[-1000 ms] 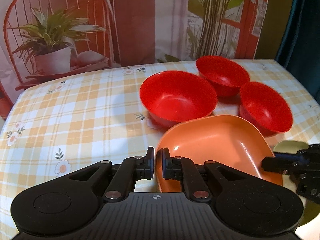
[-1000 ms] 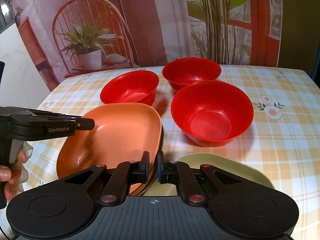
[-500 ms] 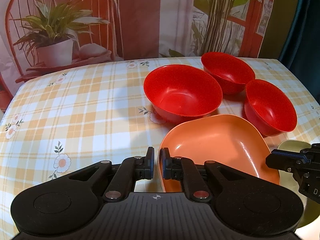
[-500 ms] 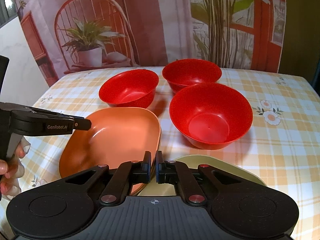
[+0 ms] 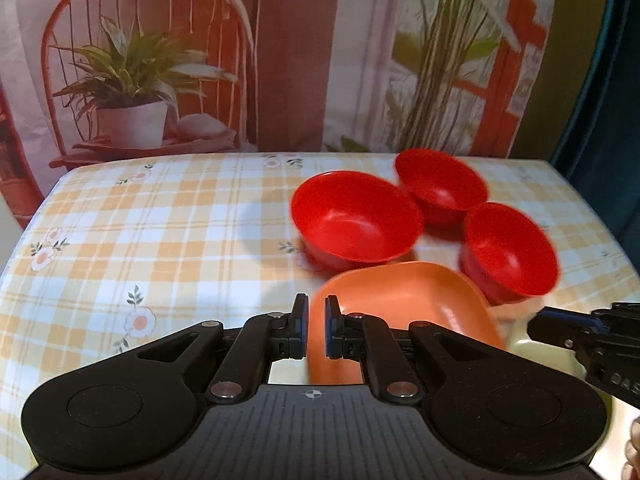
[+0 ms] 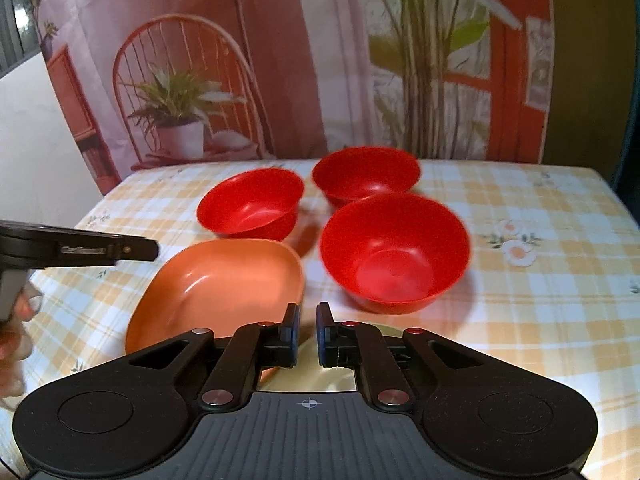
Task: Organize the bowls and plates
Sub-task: 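Lower the orange plate onto the green dish and open the left gripper, then move the left gripper to the square green plate rim and close it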
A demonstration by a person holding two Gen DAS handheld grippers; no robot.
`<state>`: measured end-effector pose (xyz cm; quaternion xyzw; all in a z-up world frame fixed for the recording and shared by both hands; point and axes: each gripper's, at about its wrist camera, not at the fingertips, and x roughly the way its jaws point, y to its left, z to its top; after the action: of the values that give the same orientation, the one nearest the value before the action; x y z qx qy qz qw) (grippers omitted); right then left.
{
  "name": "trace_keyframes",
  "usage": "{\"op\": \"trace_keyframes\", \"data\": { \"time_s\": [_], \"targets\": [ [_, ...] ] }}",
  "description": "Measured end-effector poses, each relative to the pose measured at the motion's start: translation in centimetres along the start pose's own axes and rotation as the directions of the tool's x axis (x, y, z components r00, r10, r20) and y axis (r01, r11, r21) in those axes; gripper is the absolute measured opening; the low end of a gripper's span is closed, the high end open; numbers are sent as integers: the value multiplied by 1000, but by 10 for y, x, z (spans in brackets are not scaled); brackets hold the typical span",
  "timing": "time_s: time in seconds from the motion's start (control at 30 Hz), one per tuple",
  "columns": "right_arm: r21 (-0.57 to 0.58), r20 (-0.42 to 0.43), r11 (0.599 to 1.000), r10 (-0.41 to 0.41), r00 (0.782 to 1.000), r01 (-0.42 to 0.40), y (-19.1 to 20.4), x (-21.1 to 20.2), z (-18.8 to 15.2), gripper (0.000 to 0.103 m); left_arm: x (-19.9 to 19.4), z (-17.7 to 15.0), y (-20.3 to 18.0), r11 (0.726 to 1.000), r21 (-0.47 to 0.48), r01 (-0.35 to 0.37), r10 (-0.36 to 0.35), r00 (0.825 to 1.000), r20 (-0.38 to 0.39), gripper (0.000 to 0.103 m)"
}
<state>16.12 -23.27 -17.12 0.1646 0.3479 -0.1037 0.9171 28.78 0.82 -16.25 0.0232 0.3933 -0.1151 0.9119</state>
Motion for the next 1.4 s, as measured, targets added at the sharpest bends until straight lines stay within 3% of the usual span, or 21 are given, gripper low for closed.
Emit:
{"op": "trace_keyframes", "data": {
  "time_s": [0.33,0.67,1.13,1.4],
  "targets": [
    [2,34,996,-87,996,87,-26,-27,-24,13,-24,-40,-44,989,-44,139,-140,990,-31,9],
    [25,43,989,-144,989,143,-45,-41,-41,16,-22,-58,-77,973,9,230,-228,968,-105,9],
    [97,35,979,-185,982,181,-71,-45,-54,17,-10,-63,-86,974,-10,227,-225,959,-170,15],
    [130,0,977,-168,986,167,-76,-38,-62,17,-3,-67,-87,969,-26,245,-245,950,-192,19]
  ]
}}
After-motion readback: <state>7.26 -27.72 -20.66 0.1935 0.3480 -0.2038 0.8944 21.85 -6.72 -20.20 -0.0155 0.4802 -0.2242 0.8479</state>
